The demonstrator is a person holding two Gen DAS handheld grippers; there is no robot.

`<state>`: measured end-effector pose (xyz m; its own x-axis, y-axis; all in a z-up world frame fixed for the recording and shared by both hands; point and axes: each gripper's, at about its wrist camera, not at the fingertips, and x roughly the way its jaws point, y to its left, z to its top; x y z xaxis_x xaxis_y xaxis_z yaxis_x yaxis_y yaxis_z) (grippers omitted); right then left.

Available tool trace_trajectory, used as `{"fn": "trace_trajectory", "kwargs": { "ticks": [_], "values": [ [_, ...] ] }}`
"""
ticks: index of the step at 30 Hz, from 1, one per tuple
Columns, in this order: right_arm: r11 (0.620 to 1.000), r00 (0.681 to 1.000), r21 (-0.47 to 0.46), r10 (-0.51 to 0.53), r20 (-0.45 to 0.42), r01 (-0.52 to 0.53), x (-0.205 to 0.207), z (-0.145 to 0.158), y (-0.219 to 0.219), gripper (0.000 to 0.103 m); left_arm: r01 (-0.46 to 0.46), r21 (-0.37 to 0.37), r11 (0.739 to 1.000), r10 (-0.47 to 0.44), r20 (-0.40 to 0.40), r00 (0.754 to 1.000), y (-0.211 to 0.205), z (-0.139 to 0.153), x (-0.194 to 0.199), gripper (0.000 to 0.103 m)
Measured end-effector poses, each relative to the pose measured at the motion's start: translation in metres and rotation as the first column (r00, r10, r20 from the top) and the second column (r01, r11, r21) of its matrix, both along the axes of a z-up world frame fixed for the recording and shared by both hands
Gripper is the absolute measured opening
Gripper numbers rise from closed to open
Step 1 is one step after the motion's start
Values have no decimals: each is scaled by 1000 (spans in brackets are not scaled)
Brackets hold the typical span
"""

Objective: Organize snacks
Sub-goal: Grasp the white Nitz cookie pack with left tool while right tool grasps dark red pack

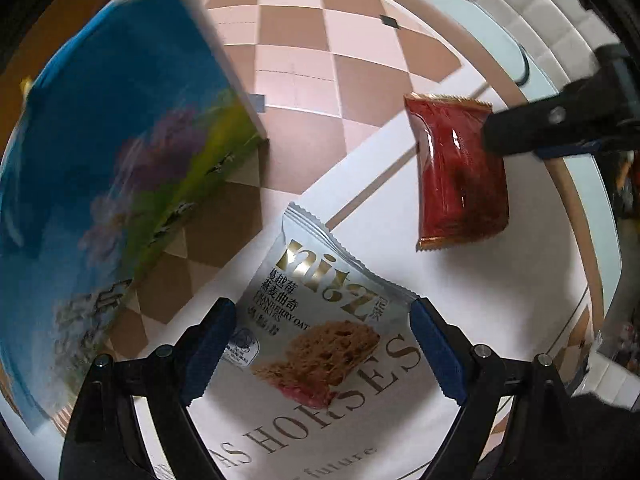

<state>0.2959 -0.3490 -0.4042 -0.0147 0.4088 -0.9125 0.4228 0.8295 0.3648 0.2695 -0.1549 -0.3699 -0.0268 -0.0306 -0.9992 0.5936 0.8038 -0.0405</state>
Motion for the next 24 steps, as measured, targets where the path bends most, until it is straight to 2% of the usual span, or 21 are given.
{"fn": "trace_trajectory", "kwargs": {
  "ticks": [2,4,6,7,9,11,12,14,20,24],
  "values": [
    [1000,1000,-24,18,-13,-19,5,-7,10,76,-104,-20,994,104,-26,994,11,-1,-2,84],
    [996,999,-76,39,-26,-41,12,-11,20,76,-230,-28,973,228,-63,972,26,-3,-4,84],
    [988,997,-136,72,-36,-76,19,-11,30,76,-371,-22,928,366,-123,923,44,-7,-9,84],
    [983,995,-158,91,-39,-96,22,-12,36,76,-442,-29,897,432,-157,888,54,-8,-14,84],
    [963,988,-219,147,-52,-155,27,-14,49,77,-538,-27,843,522,-206,828,70,-13,-22,84],
    [937,976,-273,214,-48,-219,31,-12,62,73,-589,-33,807,562,-260,785,81,-21,-29,84],
    [925,969,-288,245,-41,-247,32,-11,67,71,-596,-38,802,567,-264,780,83,-22,-33,84],
    [906,954,-303,299,-34,-295,30,-9,76,65,-587,-35,809,561,-256,788,83,-21,-35,84],
    [844,886,-275,455,-89,-461,4,-10,87,64,-475,5,880,467,-200,862,59,-24,-36,84],
    [812,846,-236,513,-144,-533,-23,-13,87,64,-449,21,893,446,-167,879,40,-26,-38,84]
  ]
}}
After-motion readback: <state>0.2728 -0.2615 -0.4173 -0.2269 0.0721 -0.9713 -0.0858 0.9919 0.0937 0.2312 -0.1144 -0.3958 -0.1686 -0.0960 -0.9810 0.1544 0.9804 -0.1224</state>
